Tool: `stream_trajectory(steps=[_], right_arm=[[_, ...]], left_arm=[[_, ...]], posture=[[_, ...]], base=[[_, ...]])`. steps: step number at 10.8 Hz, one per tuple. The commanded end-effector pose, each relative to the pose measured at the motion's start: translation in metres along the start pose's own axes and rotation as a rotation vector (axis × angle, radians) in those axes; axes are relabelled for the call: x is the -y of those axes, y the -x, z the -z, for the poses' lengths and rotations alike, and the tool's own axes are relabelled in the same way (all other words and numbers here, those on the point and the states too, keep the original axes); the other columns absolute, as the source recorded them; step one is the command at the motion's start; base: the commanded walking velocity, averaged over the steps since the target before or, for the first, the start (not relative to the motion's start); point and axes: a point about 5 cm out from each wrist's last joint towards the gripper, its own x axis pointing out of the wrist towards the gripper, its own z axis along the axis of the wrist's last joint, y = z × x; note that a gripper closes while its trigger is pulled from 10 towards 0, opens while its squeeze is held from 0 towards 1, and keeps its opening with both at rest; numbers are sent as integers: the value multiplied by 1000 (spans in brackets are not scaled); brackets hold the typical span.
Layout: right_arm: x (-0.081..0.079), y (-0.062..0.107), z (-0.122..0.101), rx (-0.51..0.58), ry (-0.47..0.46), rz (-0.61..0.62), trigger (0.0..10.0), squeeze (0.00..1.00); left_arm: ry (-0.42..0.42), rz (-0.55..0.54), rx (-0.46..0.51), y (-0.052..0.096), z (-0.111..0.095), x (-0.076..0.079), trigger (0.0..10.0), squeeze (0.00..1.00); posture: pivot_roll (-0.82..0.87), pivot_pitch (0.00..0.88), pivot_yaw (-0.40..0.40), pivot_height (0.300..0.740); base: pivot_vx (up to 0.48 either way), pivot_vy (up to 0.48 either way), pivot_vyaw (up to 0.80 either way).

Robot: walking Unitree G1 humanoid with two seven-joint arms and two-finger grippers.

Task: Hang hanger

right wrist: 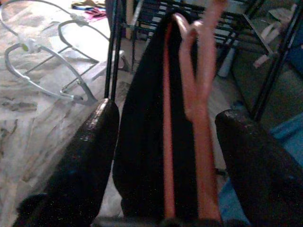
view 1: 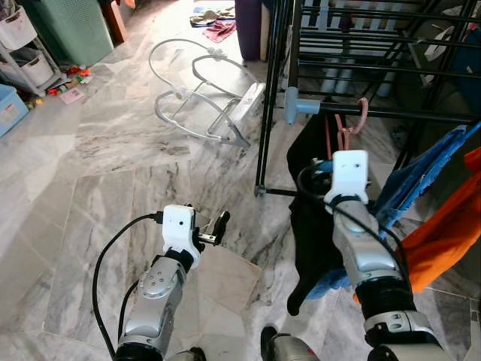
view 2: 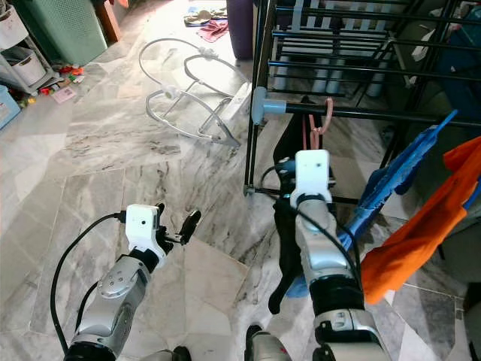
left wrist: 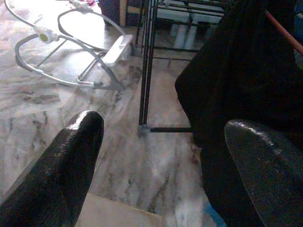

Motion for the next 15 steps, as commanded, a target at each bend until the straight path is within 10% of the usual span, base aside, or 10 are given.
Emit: stream_trajectory(steps=[1, 5, 13, 14, 15], right_arm=[[-1, -1, 3, -25, -13, 3, 1176, 0], [7, -2, 7, -44, -13, 37, 0, 0], [17, -1, 19, -115, 7, 89, 1098, 0], [18, 0, 20, -118, 9, 87, 0, 0], [19, 0, 21, -120, 13, 88, 1922, 0]], left_arm=[[3, 4, -28, 3, 7, -1, 10000, 0], [56, 157, 1, 8, -1, 10, 10000, 0], [45, 179, -22, 8, 2, 12, 10000, 0], [40, 183, -27, 8, 4, 13, 10000, 0], [39, 185, -29, 9, 4, 14, 10000, 0]], posture=[[-164, 204, 26, 740], [-165, 201, 34, 740], [-168, 195, 36, 740], [-169, 196, 36, 740], [-171, 197, 36, 740]], base=[[0, 0, 0], [0, 0, 0], [0, 0, 0], [0, 0, 0], [0, 0, 0]])
